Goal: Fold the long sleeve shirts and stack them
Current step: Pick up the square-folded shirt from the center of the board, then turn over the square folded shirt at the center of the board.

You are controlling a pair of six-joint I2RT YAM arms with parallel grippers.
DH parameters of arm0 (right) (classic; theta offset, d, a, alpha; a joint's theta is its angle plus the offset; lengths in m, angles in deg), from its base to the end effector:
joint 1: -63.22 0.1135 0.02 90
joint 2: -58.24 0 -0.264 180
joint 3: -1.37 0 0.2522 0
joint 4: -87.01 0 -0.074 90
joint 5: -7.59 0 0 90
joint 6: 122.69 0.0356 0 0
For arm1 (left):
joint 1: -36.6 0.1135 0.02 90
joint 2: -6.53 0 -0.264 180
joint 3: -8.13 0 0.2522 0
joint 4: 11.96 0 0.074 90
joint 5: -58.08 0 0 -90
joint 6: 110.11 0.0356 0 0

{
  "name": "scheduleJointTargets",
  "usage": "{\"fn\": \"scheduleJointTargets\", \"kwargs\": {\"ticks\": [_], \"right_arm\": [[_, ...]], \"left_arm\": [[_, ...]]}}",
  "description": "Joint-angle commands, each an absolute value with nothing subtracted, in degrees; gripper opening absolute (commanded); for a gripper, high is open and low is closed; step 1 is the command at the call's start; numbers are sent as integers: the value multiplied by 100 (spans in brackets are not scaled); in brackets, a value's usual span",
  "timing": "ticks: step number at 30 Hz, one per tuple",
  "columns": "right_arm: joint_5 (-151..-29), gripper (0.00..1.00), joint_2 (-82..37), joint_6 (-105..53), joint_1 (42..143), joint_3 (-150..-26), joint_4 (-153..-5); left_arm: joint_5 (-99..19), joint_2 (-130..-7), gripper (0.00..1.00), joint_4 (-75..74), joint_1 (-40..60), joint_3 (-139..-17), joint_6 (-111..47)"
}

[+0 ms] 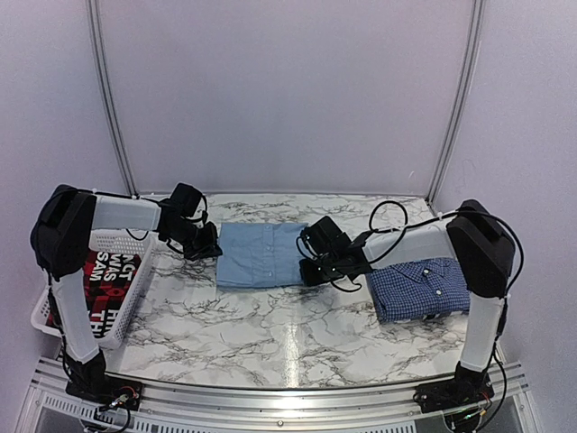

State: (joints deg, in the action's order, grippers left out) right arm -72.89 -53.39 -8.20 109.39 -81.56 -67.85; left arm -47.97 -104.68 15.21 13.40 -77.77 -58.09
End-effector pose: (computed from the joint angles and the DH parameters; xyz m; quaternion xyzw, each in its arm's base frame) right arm 0.2833 0.2866 0.1497 -0.1529 0.9353 0.1145 0.2979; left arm 0.3724 -0.1703 0.1660 -0.0761 0.9356 -0.2759 0.2069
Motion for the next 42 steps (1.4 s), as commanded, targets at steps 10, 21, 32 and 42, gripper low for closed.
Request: {"fn": "scheduleJointTargets", "kwargs": {"ticks": [10,21,32,42], "right_arm": [[-7995,29,-5336,-505,11395,-8836,-6764],[-7852,19,-6430,-472,11070,-10029,-6731],[-7774,5,-6804,-210,10960,-10327,-6974],[-8590,5,-7310,124,11142,-10682,-7171]], "left_arm": [[-5523,-9669,0,2806,2348,-7796,-4600],[-5774,-9755,0,3379,2591,-8200,-4023],[-5850,-9472,0,3561,2738,-8383,-4015],[-6013,-9376,0,3591,2775,-8689,-4105]]}}
